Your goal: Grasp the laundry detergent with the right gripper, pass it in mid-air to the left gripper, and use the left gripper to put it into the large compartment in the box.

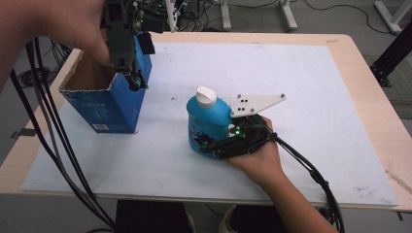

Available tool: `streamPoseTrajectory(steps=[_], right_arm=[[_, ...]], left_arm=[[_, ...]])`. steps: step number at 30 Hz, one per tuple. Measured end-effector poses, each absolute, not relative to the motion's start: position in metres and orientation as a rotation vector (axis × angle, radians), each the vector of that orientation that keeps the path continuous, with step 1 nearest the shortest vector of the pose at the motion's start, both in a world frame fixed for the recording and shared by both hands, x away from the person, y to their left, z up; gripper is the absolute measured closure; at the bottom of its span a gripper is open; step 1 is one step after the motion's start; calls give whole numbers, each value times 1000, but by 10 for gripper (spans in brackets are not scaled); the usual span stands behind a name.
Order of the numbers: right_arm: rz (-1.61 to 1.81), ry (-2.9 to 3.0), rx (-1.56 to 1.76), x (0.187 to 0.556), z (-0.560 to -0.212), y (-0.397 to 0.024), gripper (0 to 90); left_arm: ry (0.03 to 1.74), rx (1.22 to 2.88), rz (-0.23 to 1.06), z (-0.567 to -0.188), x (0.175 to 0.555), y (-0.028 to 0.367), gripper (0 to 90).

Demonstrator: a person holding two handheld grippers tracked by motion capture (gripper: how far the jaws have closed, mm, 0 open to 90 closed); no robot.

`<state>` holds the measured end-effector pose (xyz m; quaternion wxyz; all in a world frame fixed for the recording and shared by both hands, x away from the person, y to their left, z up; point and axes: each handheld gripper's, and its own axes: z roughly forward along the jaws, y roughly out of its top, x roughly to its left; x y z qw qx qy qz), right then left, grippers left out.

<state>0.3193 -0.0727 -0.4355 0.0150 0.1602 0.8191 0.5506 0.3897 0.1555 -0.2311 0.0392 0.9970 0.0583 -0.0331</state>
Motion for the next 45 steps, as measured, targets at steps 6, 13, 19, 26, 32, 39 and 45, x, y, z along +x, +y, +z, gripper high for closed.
streamPoseTrajectory(steps=[6,13,19,26,32,39,45], right_arm=[[1722,2538,495,319,-436,-72,340],[1727,2521,468,316,-436,-71,403],[1701,2477,435,312,-436,-70,436],[1671,2459,429,310,-433,-70,449],[1681,2452,412,313,-421,-76,449],[1651,2481,349,319,-402,-81,452],[1675,2528,283,324,-388,-83,450]], left_arm=[[179,3061,-106,-232,390,154,17],[175,3063,-108,-233,390,152,17],[158,3065,-105,-234,388,149,17],[138,3078,-68,-234,382,144,17],[110,3071,-71,-232,376,140,17],[88,3059,-72,-227,369,131,17],[64,3050,-104,-220,361,118,17]])
